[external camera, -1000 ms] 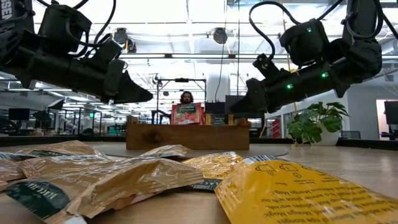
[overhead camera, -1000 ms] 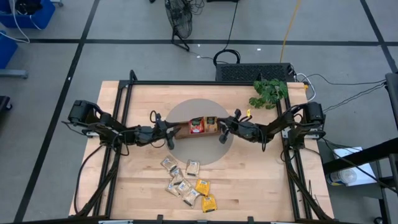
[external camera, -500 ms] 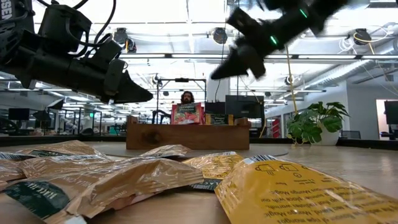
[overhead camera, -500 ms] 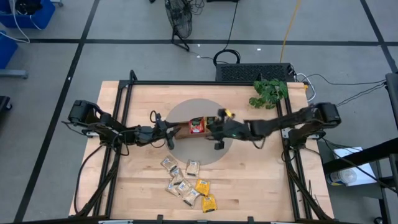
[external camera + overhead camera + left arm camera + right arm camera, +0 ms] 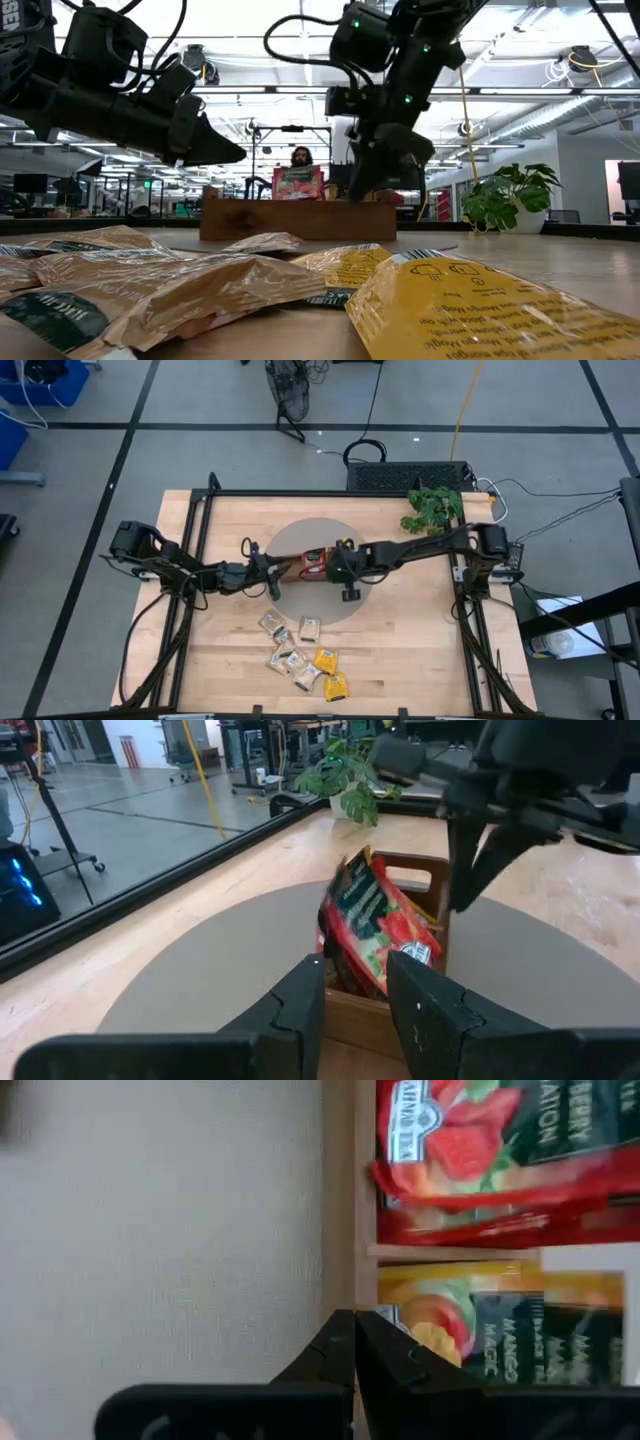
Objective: Pick & Place Tea
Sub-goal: Put the yellow tea bag into the wooden organizer
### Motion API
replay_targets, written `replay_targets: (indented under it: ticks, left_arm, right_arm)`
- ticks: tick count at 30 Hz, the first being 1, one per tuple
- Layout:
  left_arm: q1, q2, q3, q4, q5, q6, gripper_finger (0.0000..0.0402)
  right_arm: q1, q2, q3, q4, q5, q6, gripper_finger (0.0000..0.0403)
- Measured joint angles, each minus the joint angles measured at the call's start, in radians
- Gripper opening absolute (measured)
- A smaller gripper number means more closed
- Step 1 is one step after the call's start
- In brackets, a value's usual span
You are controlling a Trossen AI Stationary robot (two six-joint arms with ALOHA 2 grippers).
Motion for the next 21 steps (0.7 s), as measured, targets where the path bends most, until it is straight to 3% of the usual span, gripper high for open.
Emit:
replay_targets:
  ticks: [12, 17, 21]
  left_arm:
    - [0.000, 0.000, 0.000, 0.000, 0.004, 0.000, 0.0115]
    - [0.000, 0.000, 0.000, 0.000, 0.004, 0.000, 0.0115]
    - [0.000, 0.000, 0.000, 0.001, 0.004, 0.000, 0.0115]
  right_arm:
    - [-0.019, -0.027, 0.001, -0.026, 0.006, -0.032, 0.0000]
    - [-0.022, -0.039, 0.085, -0.078, 0.051, -0.076, 0.0000]
    - [-0.058, -0.010, 0.127, -0.113, 0.021, -0.105, 0.0000]
